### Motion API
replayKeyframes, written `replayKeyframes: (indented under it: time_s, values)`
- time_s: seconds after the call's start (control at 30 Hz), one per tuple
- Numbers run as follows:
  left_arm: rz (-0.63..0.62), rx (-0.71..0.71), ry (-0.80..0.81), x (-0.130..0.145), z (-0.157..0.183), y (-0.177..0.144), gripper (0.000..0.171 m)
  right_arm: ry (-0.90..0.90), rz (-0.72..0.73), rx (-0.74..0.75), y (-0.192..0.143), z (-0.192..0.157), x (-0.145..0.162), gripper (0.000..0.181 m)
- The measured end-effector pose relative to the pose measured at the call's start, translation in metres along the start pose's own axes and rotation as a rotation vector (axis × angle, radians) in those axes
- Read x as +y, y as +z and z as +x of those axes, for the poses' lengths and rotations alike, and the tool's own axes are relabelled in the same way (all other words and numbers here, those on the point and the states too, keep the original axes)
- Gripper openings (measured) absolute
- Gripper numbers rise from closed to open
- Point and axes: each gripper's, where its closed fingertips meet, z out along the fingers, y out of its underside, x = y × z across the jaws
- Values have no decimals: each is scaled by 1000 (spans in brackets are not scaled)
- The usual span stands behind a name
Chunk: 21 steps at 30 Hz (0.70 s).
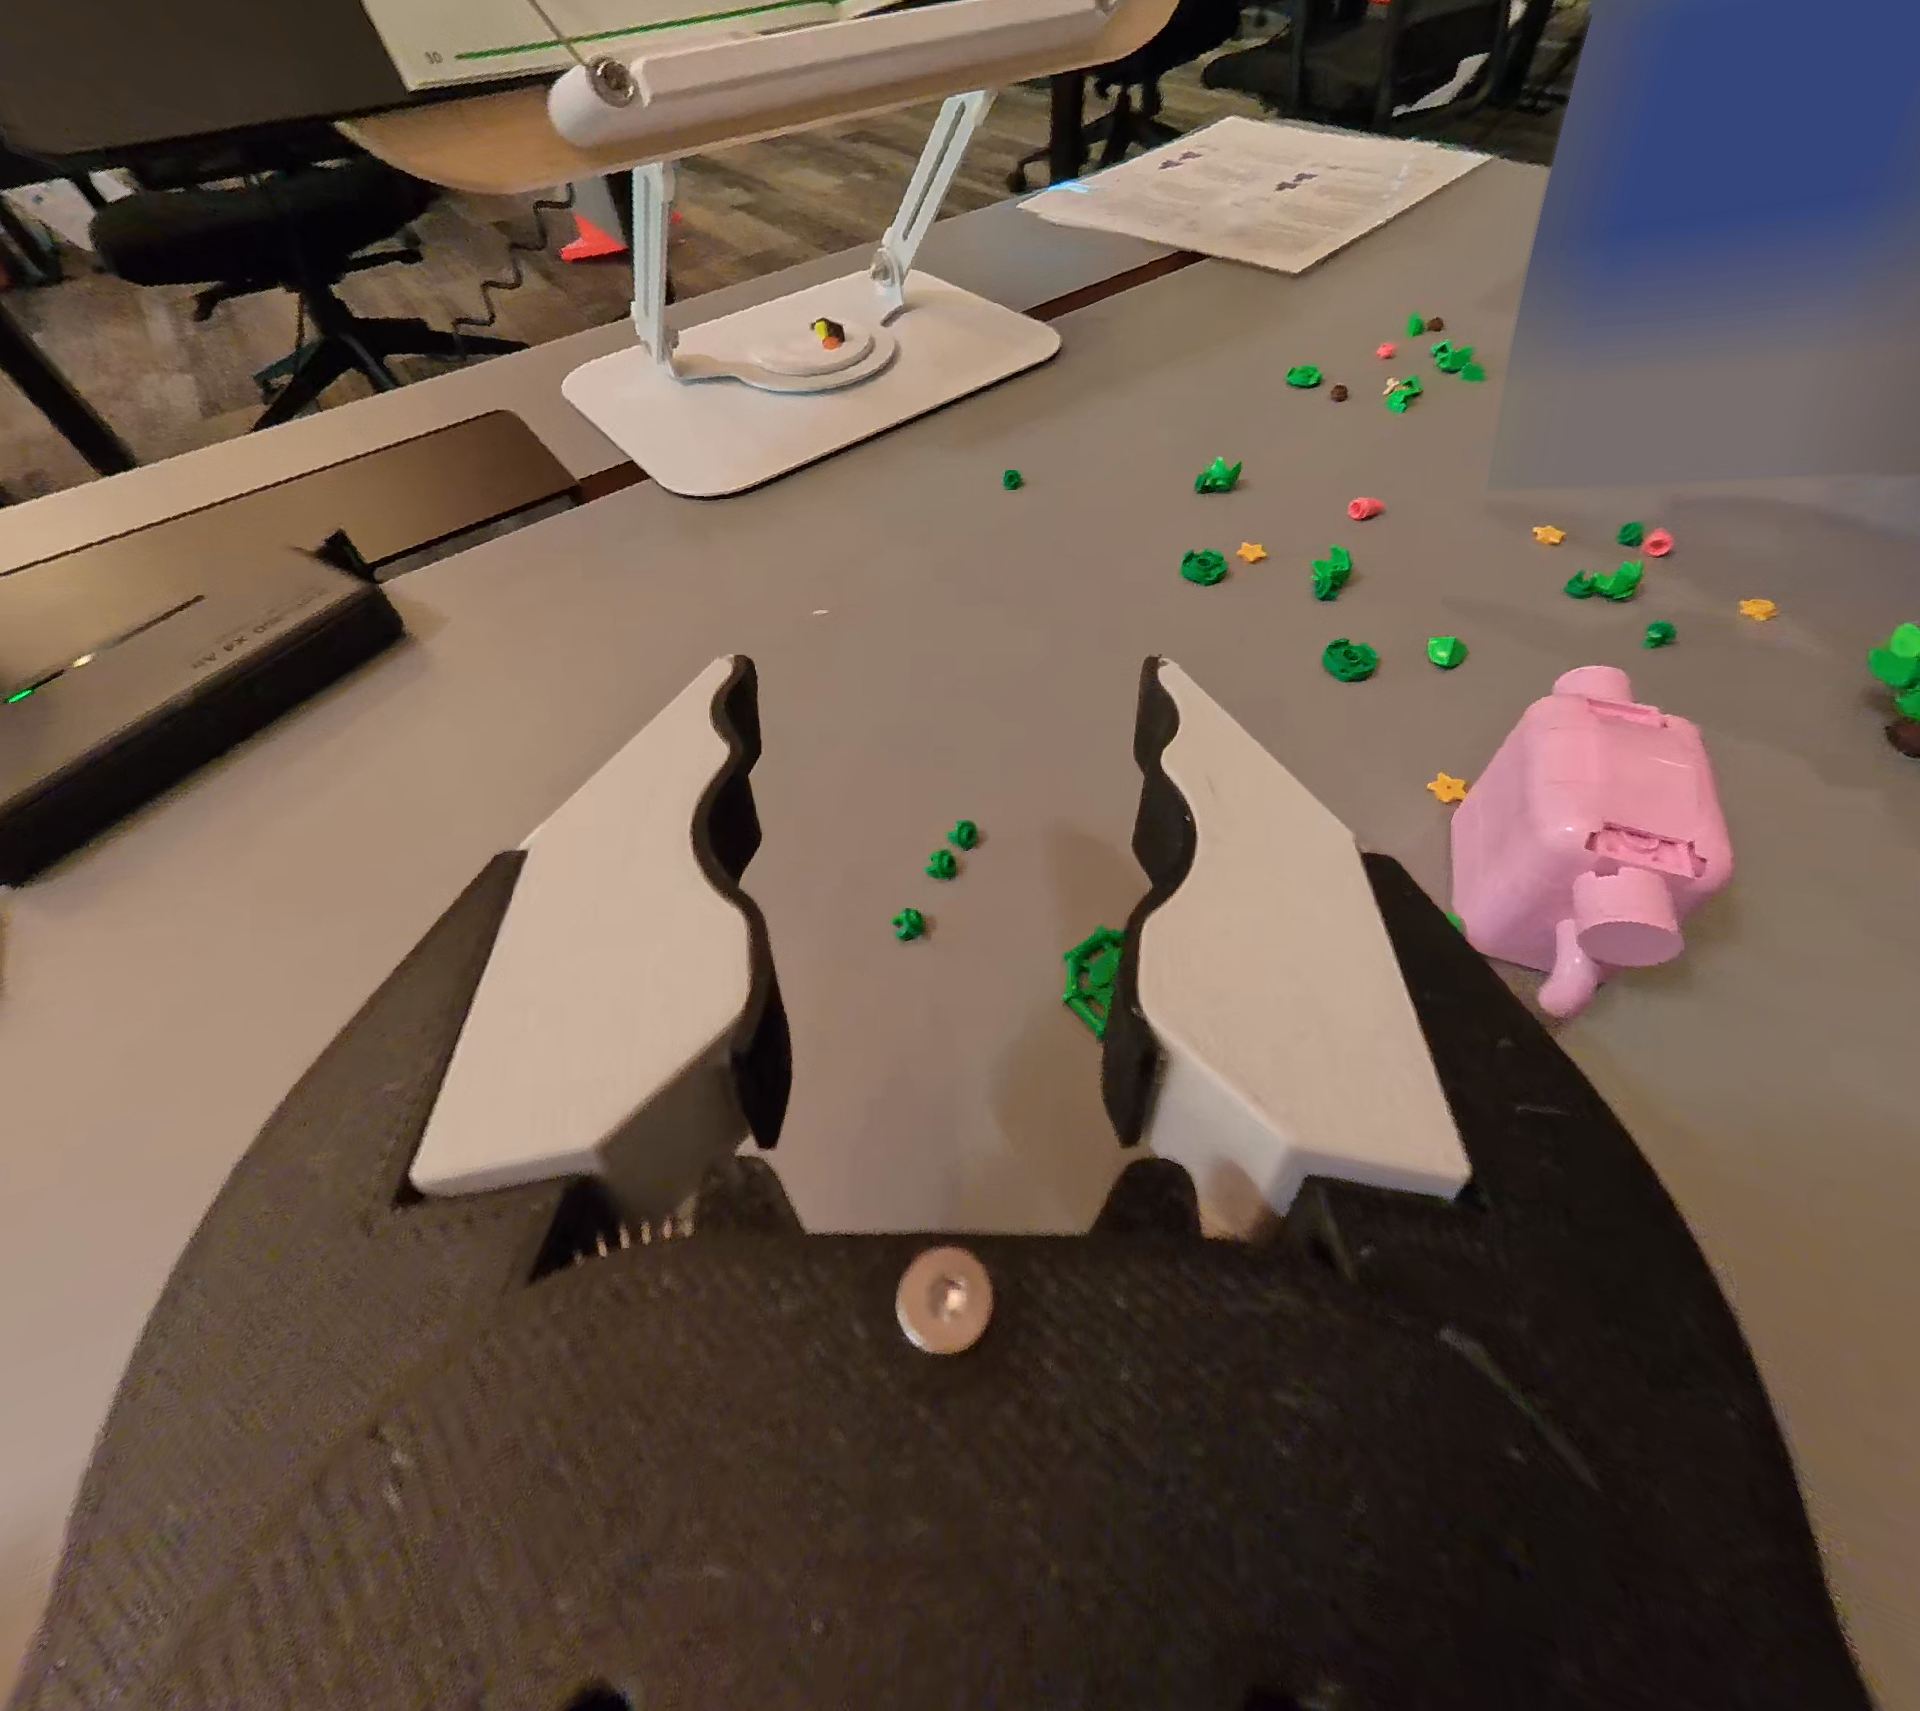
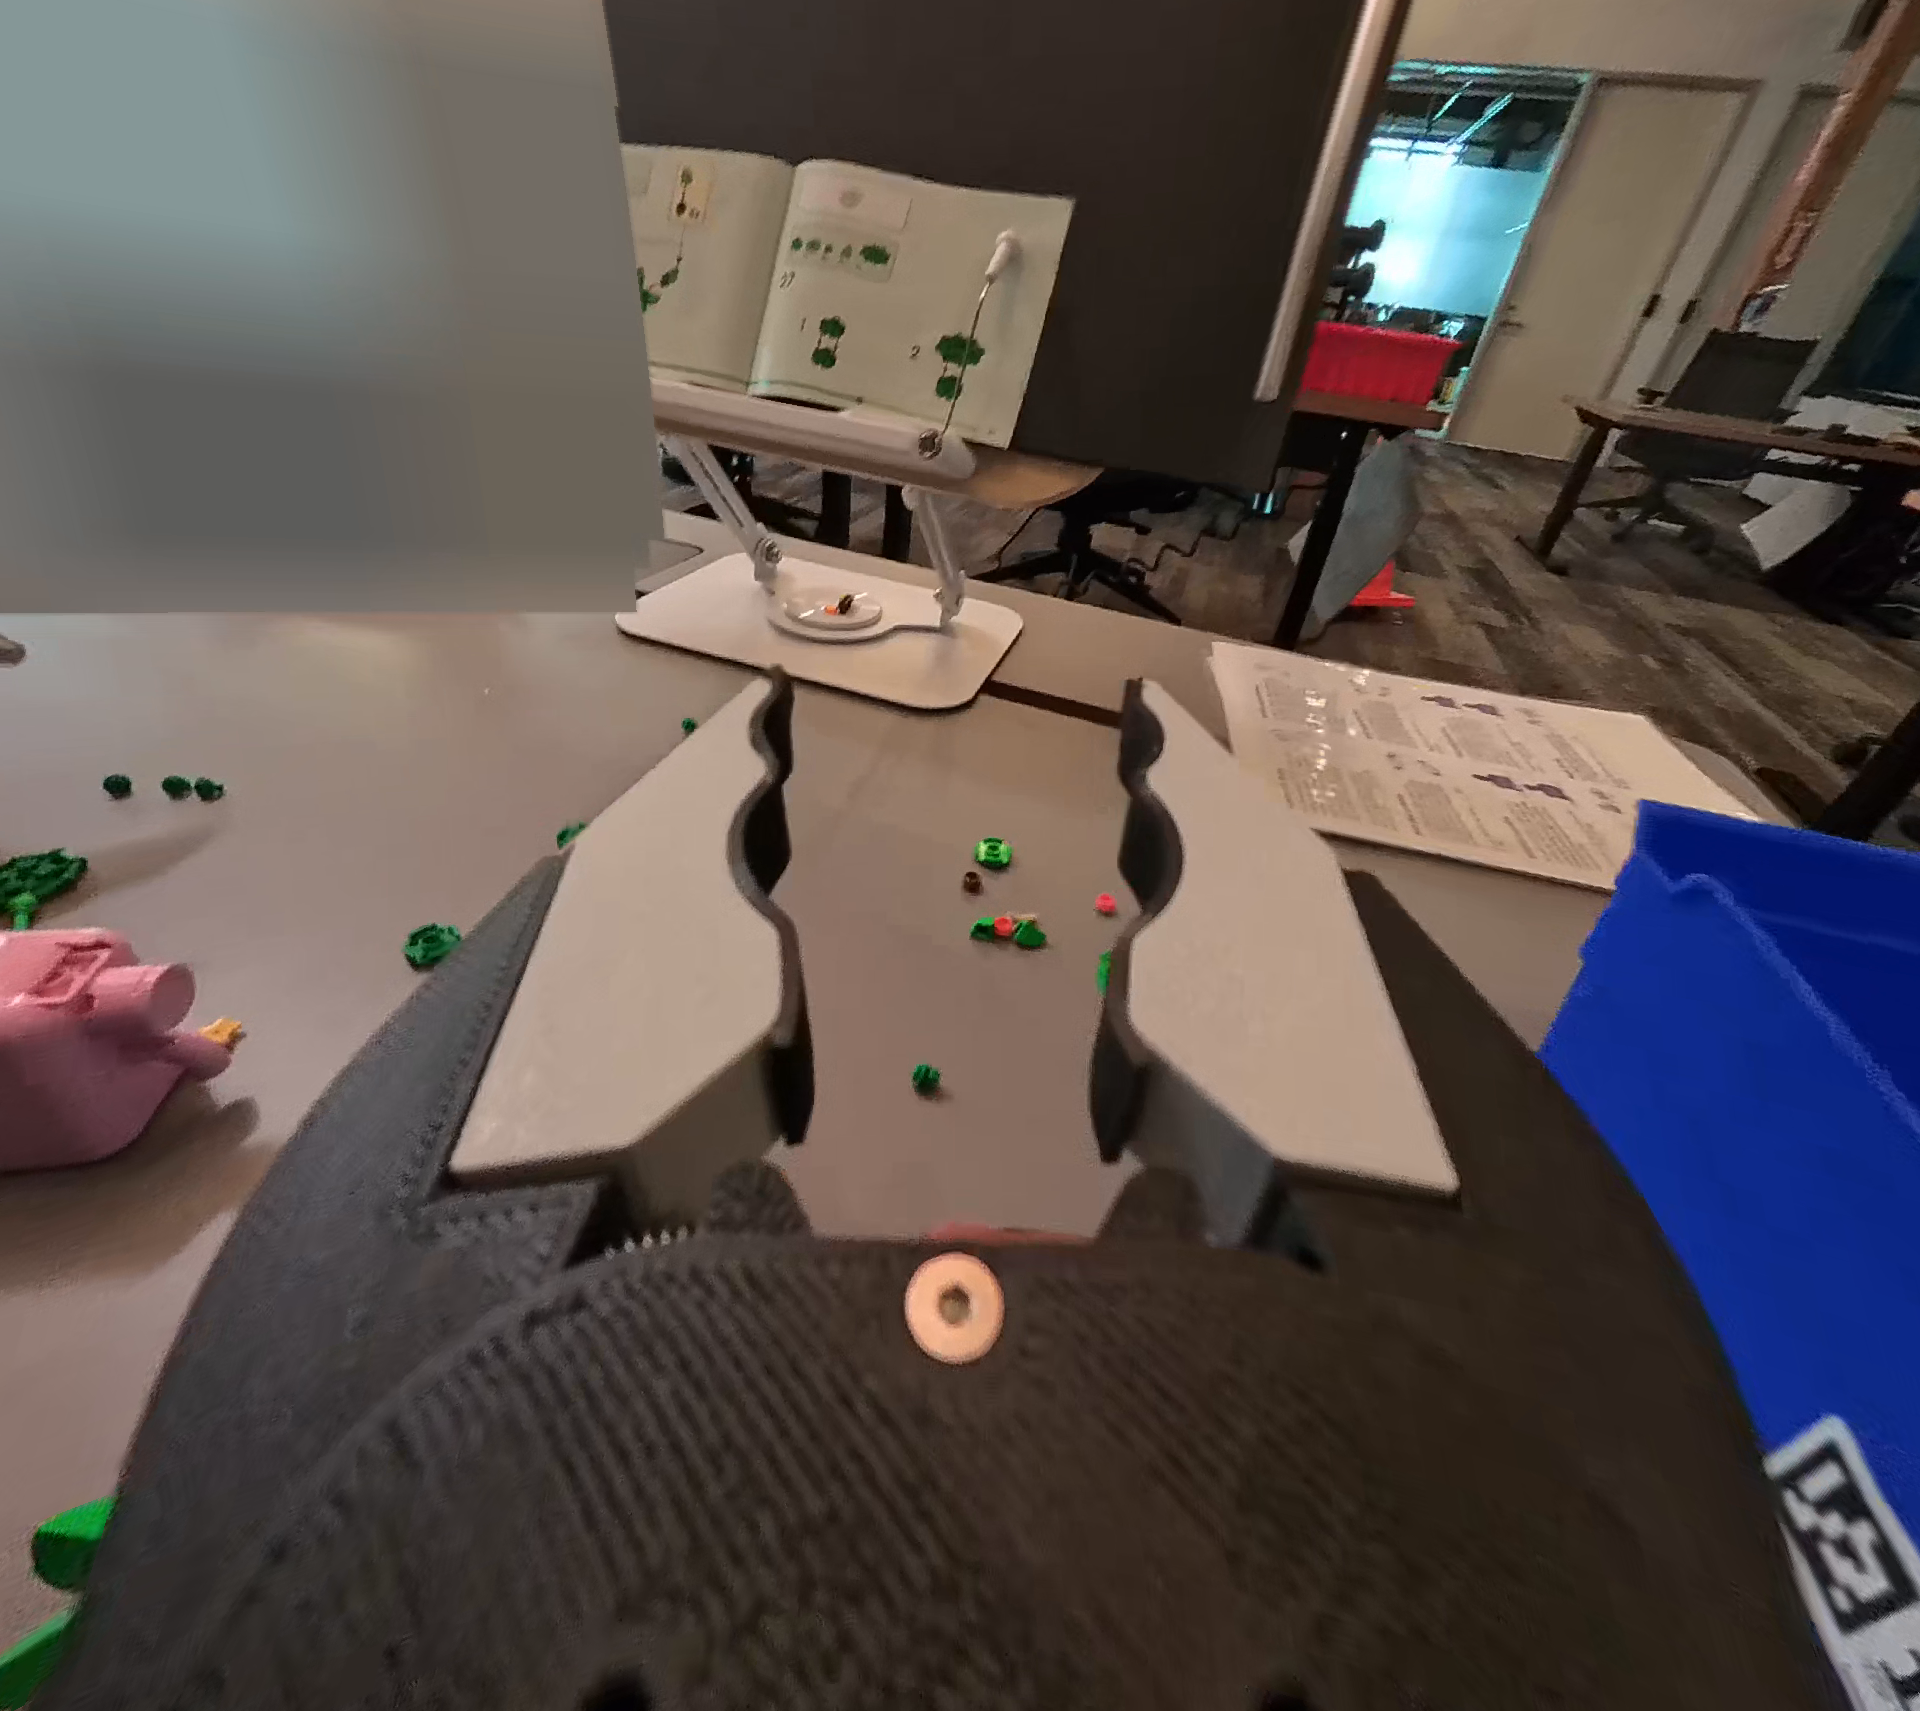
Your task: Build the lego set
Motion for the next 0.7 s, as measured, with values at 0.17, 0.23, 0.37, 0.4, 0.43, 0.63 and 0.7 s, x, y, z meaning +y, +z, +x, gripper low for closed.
replayKeyframes:
  time_s: [0.17,0.23,0.37,0.4,0.43,0.63,0.7]
  values:
    - [-23,-10,-21,5,-3,2,70,74,39,-28,-3,-2,-8,62]
    - [-19,-8,-31,5,-3,2,70,80,32,-44,-2,-5,-7,61]
    - [-19,-17,-34,5,-6,2,70,61,10,-57,1,-10,0,59]
    - [-17,-16,-38,5,-6,2,71,56,0,-61,3,-12,3,60]
    - [-14,-13,-43,4,-6,1,71,51,-12,-64,5,-13,7,59]
    - [7,25,-54,-1,3,1,71,25,-31,-63,6,-15,12,59]
    - [9,40,-48,-2,8,2,72,19,-20,-56,5,-14,9,58]
